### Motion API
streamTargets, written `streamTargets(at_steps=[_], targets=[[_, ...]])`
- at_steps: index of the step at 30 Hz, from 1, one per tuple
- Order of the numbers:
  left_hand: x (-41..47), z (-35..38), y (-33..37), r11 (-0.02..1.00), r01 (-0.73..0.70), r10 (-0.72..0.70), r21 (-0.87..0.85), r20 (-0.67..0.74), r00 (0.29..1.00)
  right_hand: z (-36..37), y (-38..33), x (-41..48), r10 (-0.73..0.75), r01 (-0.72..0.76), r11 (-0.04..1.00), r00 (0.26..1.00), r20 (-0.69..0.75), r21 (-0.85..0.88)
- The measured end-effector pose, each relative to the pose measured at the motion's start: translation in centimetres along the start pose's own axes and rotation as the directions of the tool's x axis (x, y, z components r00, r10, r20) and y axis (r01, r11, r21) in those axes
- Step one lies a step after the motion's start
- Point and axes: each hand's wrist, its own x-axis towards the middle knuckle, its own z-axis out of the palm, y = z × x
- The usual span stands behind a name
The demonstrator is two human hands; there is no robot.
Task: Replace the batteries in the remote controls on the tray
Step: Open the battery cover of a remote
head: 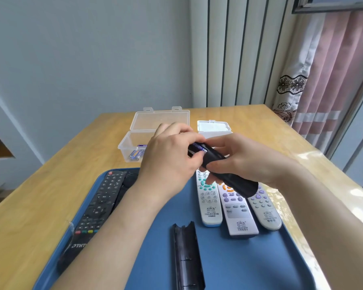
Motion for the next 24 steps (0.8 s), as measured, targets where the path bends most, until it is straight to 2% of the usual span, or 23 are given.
streamTargets(at_steps=[3,5,7,9,12,14,16,18,19,22,24], targets=[[0.2,-1.1,0.3,1.000,0.022,-0.024,0.012,0.167,0.986,-0.1,-0.3,-0.1,0.011,-0.006,0.991,0.999,0.036,-0.132],[0.3,-1.9,0.5,0.995,0.097,-0.102,0.031,0.347,0.932,0.1,-0.3,-0.1,0.053,-0.025,0.962,0.994,0.096,-0.271],[0.4,-2.5,0.3,0.989,0.139,-0.150,0.059,0.461,0.875,0.2,-0.3,0.0,0.099,-0.045,0.917,0.988,0.117,-0.397],[0.4,-2.8,-0.1,0.986,0.152,-0.164,0.066,0.531,0.831,0.1,-0.3,0.1,0.133,-0.085,0.893,0.988,0.079,-0.442],[0.5,-2.4,-0.5,0.986,0.162,-0.149,0.023,0.537,0.830,-1.5,0.0,-0.1,0.152,-0.172,0.843,0.985,-0.080,-0.509],[0.2,-2.1,-0.8,0.975,0.215,-0.160,-0.050,0.511,0.845,-2.0,0.5,-0.1,0.124,-0.171,0.896,0.982,-0.139,-0.409],[0.1,-1.8,-0.9,0.956,0.266,-0.168,-0.127,0.510,0.844,-2.3,1.3,-0.1,0.079,-0.111,0.980,0.978,-0.191,-0.165],[0.1,-1.8,-0.8,0.899,0.359,-0.169,-0.250,0.559,0.812,-2.4,1.8,0.0,0.037,-0.014,0.996,0.965,-0.260,0.089],[0.0,-1.9,-0.7,0.854,0.416,-0.166,-0.312,0.595,0.786,-2.4,1.8,0.1,0.007,0.045,0.986,0.952,-0.307,0.163],[-0.4,-1.8,-0.2,0.721,0.558,-0.143,-0.412,0.699,0.701,-2.3,1.5,0.2,-0.068,0.163,0.971,0.889,-0.453,0.174],[-0.5,-1.8,0.1,0.677,0.596,-0.107,-0.431,0.744,0.659,-1.8,1.3,0.4,-0.074,0.191,0.968,0.840,-0.537,0.165]])
